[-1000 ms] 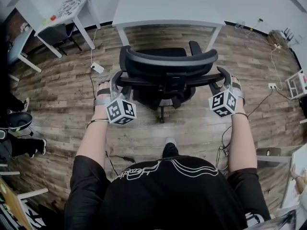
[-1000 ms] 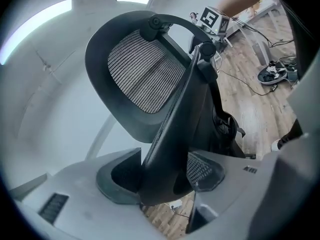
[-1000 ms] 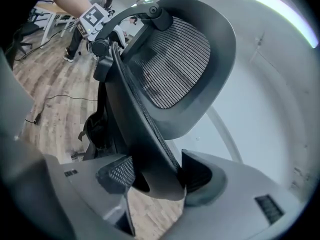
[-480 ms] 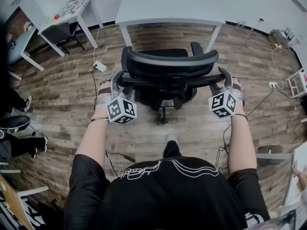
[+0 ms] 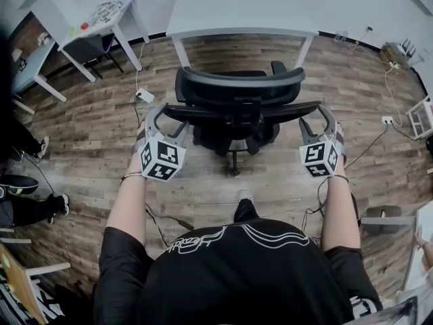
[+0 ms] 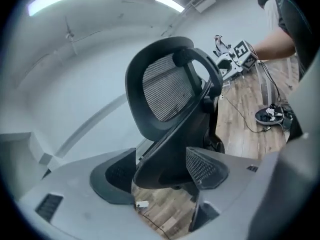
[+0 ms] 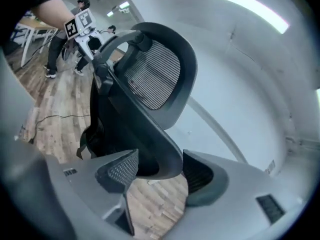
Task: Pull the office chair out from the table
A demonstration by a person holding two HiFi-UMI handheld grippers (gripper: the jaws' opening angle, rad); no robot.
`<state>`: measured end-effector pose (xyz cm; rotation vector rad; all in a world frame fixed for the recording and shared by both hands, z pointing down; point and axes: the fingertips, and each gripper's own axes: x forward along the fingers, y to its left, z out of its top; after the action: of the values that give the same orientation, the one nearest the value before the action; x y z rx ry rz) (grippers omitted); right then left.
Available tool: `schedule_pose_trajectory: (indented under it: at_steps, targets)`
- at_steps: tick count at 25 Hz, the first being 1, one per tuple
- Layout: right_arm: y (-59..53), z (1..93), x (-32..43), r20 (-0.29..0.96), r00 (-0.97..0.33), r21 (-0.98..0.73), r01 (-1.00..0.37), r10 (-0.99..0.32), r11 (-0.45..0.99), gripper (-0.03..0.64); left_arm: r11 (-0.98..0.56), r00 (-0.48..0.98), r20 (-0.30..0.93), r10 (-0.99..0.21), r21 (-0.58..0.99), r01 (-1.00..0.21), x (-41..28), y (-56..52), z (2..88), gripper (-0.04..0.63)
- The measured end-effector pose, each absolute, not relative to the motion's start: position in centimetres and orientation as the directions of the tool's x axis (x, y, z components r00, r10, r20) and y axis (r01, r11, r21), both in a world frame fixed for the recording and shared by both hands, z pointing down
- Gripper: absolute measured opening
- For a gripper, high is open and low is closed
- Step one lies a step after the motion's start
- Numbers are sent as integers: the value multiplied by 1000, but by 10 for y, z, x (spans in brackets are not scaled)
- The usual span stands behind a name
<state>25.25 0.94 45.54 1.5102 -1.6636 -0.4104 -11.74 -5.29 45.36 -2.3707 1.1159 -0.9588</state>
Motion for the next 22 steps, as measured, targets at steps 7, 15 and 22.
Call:
schedule_pose_trajectory:
  at_steps: [7,15,22]
  targets:
    - [75,448,190,383,-85,556,-774,-920,303,281,-707,600,387,-700,-251,-662,-119,20,437,291]
    - [159,410,97,305,-404,82,-891,-862,447,281,-812,768,315,-558,-14,-584,-90,122,413,243]
    - [213,388,42,231,-516,-23,-851,-825,525,127,-856,886,175,-430,234,-461,-79,188,380,94]
